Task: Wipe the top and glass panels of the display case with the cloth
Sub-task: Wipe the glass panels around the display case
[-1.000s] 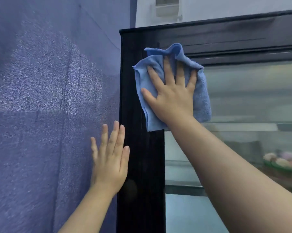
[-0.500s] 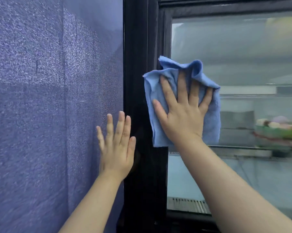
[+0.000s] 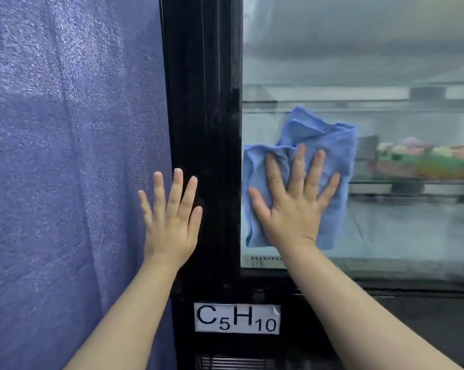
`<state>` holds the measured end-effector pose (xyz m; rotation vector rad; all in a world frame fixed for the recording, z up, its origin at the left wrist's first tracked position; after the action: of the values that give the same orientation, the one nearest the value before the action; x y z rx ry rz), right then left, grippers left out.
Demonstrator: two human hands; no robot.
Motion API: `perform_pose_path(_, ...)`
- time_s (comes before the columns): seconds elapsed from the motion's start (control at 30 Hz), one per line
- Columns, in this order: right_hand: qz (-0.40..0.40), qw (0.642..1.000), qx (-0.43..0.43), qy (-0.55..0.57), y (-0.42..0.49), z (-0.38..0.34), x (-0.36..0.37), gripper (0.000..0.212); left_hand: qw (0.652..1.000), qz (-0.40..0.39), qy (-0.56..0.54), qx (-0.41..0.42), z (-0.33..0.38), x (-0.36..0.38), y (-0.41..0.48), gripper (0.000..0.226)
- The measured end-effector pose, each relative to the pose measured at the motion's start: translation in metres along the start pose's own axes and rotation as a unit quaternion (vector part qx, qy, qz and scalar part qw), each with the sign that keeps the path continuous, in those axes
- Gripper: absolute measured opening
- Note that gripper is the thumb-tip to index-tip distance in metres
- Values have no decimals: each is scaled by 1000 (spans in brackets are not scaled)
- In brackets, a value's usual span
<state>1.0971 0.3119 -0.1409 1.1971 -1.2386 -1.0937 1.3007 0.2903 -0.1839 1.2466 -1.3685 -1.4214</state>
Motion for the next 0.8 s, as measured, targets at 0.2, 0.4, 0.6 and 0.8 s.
perform_pose_path(0.2,-86,942,-308,98,-103,24,-13,48,1000,2,-12,4,27,0,-39,55)
perform_pose_path(0.4,13,993,-105,54,-20,74,-17,72,1000,-14,-5,-8,47,15,-55,53)
perform_pose_path(0.6,-78,960,-259,79,-81,7,-9,62,995,88,-45,-6,52,-14,0,53)
perform_pose_path(0.8,-29,999,-31,-13,63,113,0,74,994,102,-23,23,46,-21,138,53)
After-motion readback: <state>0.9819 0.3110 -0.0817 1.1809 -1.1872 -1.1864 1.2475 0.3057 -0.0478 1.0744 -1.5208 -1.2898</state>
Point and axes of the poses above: each hand's wrist, its own y-axis towards the middle knuckle, its own x-axis out of the palm, z = x × y, the point moved 9 cm from there along y, towards the middle knuckle, and after that the axes turned 13 degrees about z, right-handed, at the moved point
